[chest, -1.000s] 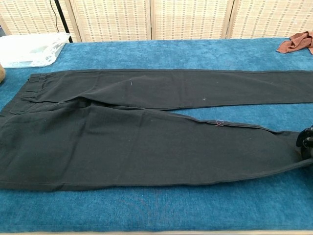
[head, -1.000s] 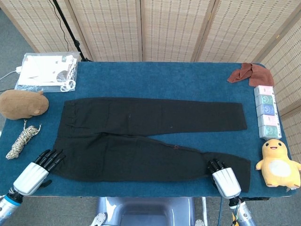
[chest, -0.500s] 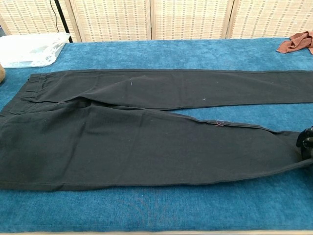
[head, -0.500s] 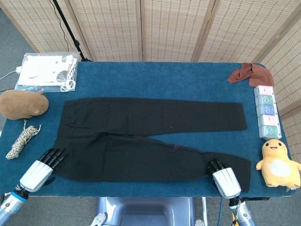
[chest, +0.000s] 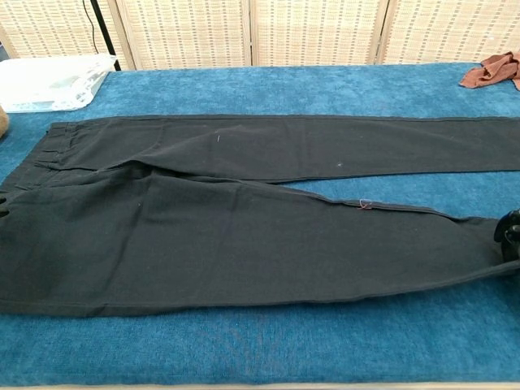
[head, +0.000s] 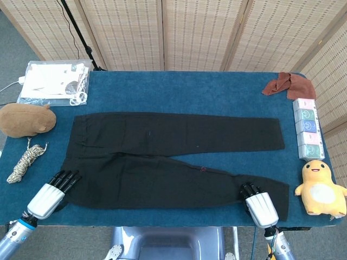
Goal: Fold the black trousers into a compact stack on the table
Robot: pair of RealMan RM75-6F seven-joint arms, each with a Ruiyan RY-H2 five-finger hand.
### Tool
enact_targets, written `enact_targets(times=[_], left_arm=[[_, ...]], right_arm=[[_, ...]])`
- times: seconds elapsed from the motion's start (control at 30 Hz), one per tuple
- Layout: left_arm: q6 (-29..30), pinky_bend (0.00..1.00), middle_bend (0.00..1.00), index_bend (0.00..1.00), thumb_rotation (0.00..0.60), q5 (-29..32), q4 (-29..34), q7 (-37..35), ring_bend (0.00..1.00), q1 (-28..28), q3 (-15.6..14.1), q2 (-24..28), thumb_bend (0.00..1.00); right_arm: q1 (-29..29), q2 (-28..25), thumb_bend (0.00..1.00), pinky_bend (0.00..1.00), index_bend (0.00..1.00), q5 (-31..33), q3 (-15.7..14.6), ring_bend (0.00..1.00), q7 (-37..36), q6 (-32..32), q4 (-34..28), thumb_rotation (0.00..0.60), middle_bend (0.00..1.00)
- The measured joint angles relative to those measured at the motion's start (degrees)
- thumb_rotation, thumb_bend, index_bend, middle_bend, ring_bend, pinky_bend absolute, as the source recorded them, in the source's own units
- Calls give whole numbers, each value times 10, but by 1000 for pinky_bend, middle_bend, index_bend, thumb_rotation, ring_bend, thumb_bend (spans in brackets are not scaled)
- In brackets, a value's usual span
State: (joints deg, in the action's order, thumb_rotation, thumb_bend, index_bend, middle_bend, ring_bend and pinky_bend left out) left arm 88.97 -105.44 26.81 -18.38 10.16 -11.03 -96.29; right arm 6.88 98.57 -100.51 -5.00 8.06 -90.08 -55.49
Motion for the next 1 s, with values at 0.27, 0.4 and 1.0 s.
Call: enact_targets(times=[0.27,0.4,1.0], left_arm=[[-11,129,46,0,600,3,-4,0,92,3,-11,2,253],[-16,129,46,0,600,5,-6,2,92,5,-14,0,253],[-17,129,46,0,600,17,-20,-17,92,2,-19,5,253]], right_arm=[[1,-2,642,494,576,1,1,295,-1,0,-4,600,372],[1,-3,642,494,576,2,2,295,-1,-2,-5,600,372],[1,-3,642,494,576,4,3,295,-2,-1,-5,600,372]])
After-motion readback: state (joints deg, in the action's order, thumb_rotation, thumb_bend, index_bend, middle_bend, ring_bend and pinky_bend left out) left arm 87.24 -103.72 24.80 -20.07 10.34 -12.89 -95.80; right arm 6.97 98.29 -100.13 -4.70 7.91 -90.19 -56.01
